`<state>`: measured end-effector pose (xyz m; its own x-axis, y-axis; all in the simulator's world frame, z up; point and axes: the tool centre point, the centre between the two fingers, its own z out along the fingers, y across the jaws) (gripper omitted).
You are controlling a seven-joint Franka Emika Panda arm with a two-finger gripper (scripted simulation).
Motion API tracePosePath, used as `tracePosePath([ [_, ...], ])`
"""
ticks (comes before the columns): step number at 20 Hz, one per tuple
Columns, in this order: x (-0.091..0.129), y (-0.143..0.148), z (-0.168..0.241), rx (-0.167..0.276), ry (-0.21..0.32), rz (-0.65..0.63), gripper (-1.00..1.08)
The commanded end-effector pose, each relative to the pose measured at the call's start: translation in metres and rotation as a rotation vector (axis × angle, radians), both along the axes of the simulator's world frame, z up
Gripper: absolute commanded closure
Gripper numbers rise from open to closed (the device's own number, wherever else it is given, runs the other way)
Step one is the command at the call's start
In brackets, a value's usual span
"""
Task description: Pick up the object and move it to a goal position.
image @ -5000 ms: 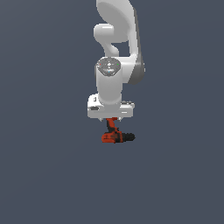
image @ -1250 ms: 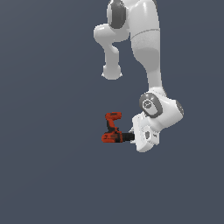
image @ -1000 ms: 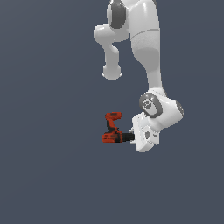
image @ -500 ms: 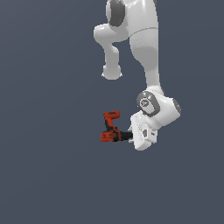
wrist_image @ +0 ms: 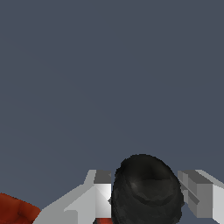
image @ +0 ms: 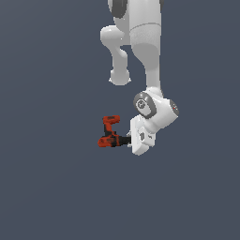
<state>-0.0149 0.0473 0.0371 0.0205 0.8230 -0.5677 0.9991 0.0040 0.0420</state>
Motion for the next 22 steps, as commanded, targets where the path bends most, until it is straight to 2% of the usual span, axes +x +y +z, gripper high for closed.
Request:
tracePosePath([
  [1,-0.012,-0.023,0.002,-0.001,0.001,-0.005,1.08],
  [13,-0.059,-0.113,0.012,-0.001,0.002,-0.004,1.08],
  [17,-0.067,-0.131,0.013,-0.002,0.001,-0.004,1.08],
  [22,-0.07,-0.138,0.015,-0.005,0.0,-0.004,1.08],
])
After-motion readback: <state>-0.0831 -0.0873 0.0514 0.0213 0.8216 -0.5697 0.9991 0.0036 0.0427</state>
